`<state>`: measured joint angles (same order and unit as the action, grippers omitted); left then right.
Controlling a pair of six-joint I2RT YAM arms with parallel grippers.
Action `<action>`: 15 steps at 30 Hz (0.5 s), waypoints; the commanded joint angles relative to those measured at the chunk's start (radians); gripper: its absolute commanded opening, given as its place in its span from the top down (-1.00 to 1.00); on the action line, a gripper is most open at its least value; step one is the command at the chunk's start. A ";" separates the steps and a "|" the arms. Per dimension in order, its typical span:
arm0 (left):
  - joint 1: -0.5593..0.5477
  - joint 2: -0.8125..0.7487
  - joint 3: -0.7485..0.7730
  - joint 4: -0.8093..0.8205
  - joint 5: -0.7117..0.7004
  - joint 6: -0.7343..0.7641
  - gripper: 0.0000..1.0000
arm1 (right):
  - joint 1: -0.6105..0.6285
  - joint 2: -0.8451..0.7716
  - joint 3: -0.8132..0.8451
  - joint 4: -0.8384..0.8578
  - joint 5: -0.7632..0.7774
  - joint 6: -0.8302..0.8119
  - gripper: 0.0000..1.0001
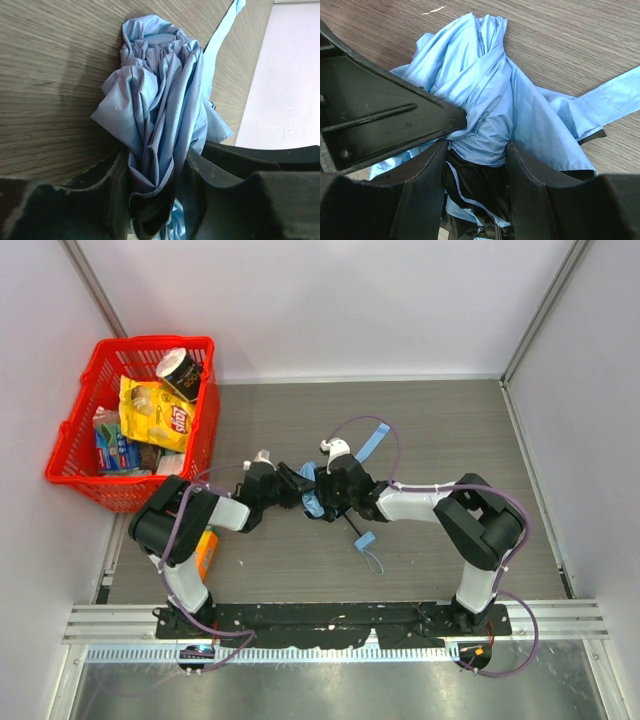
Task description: Put away the umbrella
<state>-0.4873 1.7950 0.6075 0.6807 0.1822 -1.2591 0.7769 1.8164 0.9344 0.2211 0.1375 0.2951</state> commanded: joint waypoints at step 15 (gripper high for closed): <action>0.113 -0.158 0.052 -0.427 0.112 0.264 -0.99 | -0.065 0.112 -0.108 -0.227 -0.122 -0.071 0.97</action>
<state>-0.4007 1.6306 0.6224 0.4194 0.3103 -1.0691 0.7265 1.8256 0.9123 0.2783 0.0250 0.2897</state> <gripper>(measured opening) 0.993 0.493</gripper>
